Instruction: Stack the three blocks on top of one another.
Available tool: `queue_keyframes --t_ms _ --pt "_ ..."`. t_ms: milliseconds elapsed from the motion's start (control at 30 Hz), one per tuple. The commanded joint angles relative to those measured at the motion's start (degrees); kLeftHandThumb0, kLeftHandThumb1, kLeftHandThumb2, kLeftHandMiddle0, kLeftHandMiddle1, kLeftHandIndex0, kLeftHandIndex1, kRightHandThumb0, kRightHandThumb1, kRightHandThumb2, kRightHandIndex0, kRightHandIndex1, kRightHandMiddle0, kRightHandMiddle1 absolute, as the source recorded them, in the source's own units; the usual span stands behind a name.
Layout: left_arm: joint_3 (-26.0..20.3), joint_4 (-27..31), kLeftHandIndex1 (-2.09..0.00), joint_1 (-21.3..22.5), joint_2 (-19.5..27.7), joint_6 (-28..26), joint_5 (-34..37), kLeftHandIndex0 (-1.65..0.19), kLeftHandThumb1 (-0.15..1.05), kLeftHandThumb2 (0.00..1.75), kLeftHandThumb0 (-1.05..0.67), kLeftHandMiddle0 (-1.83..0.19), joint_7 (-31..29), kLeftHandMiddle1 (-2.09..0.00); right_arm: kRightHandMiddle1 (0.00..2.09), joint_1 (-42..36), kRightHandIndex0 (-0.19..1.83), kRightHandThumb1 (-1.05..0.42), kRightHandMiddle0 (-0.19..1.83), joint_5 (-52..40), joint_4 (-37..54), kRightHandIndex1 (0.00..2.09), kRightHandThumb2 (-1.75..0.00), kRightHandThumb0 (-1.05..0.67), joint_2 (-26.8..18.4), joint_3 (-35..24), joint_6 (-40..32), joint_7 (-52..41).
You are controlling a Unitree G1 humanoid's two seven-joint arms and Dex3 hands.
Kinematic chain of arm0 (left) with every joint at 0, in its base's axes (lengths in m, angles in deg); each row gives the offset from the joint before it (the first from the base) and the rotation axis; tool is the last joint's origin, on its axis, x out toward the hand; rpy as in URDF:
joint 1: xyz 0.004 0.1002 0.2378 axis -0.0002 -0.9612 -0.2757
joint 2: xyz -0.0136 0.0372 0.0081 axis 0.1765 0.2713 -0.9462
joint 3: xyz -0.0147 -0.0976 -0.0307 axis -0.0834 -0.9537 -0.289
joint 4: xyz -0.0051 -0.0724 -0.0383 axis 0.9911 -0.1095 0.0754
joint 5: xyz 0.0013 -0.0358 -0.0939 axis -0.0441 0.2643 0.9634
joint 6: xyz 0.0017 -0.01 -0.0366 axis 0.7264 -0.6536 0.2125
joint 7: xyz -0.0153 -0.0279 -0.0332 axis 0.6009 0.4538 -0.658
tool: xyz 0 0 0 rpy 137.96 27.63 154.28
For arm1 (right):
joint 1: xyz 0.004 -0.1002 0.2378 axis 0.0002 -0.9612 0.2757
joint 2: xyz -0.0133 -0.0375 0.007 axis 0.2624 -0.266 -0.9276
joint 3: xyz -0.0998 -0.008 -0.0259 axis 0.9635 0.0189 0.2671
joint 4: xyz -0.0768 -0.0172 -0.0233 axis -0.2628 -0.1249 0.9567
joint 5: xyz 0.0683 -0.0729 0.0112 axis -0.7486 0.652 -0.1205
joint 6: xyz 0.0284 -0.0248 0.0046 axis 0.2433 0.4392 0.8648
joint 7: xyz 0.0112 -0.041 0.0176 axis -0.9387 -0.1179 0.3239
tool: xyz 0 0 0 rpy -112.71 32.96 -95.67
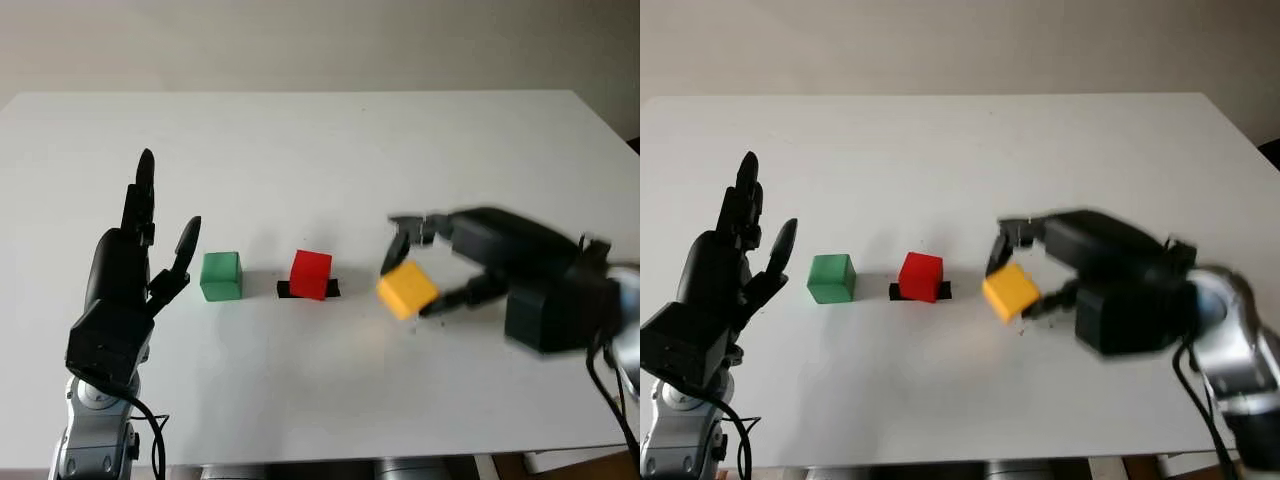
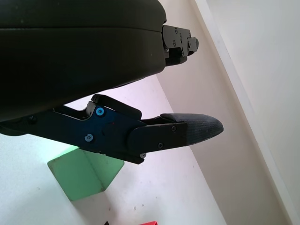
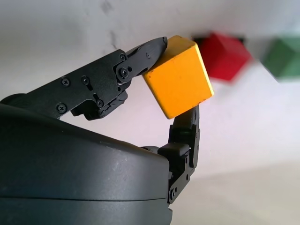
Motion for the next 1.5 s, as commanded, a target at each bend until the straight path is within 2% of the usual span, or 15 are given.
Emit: queue_keyframes --t_ms 0,200,333,467,667,867,1267,1467 --pt "0.55 0.06 -0.05 0.42 0.36 0.14 -0.66 0.04 1.05 0.52 -0.63 0.04 0.41 -0.05 1.32 5.47 0.3 -0.87 0.5 -0.59 -2.35 0.07 -0.05 -0.3 1.58 1.02 -2.21 -0.89" --pt "1.07 0.81 -0.05 0.04 -0.27 -0.55 -0.96 0.05 1.05 0.53 -0.64 0.05 0.77 -0.05 1.41 15.1 0.3 -0.89 0.44 -1.69 -8.24 0.06 -0.06 -0.34 6.21 3.62 -9.28 -2.94" --pt "1.37 0.74 -0.05 -0.29 -0.51 0.0 -0.97 0.06 1.05 0.53 -0.64 0.06 1.3 -0.05 1.6 17.4 0.26 -0.93 0.31 -4.28 -12.83 0.04 -0.06 -0.4 10.96 3.93 -12.43 -2.27" --pt "1.59 0.95 -0.04 -0.58 -0.7 0.09 -0.97 0.07 1.05 0.52 -0.64 0.06 1.7 -0.05 1.65 17.62 0.24 -0.94 0.28 -4.36 -13.66 0.04 -0.06 -0.47 13.65 4.81 -15.97 -1.23" --pt "1.9 1.08 -0.04 -0.79 -1.2 0.13 -1.55 0.08 1.05 0.52 -0.65 0.06 2.68 -0.05 1.62 14.34 0.23 -0.95 0.28 -4.5 -10.18 0.04 -0.06 -0.48 18.18 5.69 -24.9 2.08" --pt "2.19 1.31 -0.04 -0.89 -1.5 -0.12 -1.76 0.09 1.05 0.52 -0.67 0.06 3.02 -0.05 1.62 8.14 0.19 -0.96 0.27 -5.19 -2.9 0.03 -0.06 -0.44 20.24 5.86 -33.08 4.71" --pt "2.69 0.93 -0.05 -0.12 -1.43 0.16 -2.37 0.11 1.05 0.51 -0.68 0.09 3.22 -0.05 1.64 -0.07 0.17 -0.99 0.19 -3.48 5.74 0.03 -0.06 -0.41 20.85 7.65 -37.14 9.67" --pt "2.65 1.2 -0.05 -0.25 -1.38 -0.25 -2.3 0.11 1.05 0.5 -0.69 0.1 3.09 -0.05 1.67 -3.26 0.17 -0.98 0.19 -4.4 5.66 0.04 -0.05 -0.41 23.36 6.54 -34.23 13.83"
